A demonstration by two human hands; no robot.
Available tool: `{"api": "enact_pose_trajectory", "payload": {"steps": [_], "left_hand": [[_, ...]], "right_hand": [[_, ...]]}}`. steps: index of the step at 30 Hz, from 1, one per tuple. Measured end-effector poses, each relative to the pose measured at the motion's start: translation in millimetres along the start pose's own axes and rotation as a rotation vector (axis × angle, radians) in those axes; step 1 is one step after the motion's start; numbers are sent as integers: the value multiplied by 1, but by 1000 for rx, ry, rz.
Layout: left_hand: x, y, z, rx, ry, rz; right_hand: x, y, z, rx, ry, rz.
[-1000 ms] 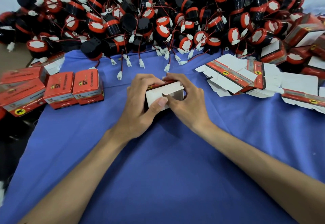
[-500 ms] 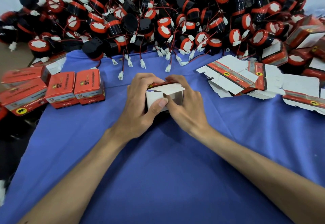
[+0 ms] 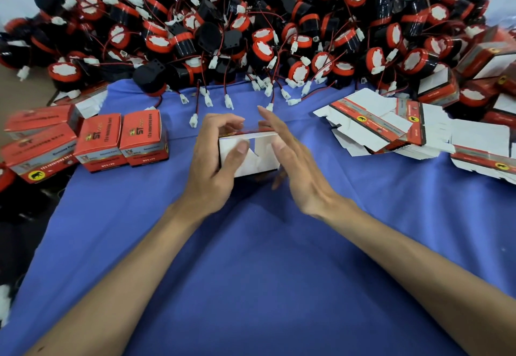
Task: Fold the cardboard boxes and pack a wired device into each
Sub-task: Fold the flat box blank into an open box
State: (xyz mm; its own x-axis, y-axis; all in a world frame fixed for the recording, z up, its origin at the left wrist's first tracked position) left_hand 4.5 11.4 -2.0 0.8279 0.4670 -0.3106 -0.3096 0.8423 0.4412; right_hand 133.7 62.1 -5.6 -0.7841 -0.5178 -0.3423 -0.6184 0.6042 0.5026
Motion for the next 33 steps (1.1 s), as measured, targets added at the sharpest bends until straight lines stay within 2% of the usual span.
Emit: {"api": "enact_pose_trajectory", "payload": {"steps": [2,4,8,14,27,33], "left_hand": [[-3,2,-1,-24,-69,-6],[-4,1,0,-32,-121,-9],[-7,-1,3,-4,-162,11],[-1,-2,5,57,-88,-49],[2,-1,-2,23,61,-79],[0,1,-5,-74,3,-108]], "right_hand": [[0,2,2,20,192,-32],[-1,4,2,-7,264,-58],[-6,7,3,-65,207,-71],[-3,3,11,67,305,-58],[-5,4,9,-53,246,2],[-3,5,5,41,472,4]]}}
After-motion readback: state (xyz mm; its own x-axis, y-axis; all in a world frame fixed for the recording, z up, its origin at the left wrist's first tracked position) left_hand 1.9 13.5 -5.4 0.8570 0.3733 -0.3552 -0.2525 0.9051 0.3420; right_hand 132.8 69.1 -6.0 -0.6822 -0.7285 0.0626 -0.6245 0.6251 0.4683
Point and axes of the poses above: each hand's wrist, its own y-axis towards the middle knuckle, its own x-axis out of the palm, z = x × y, the point moved 5 cm from there along y, towards the middle knuckle, and after that the axes turned 15 degrees about -x, right-handed, at the moved point
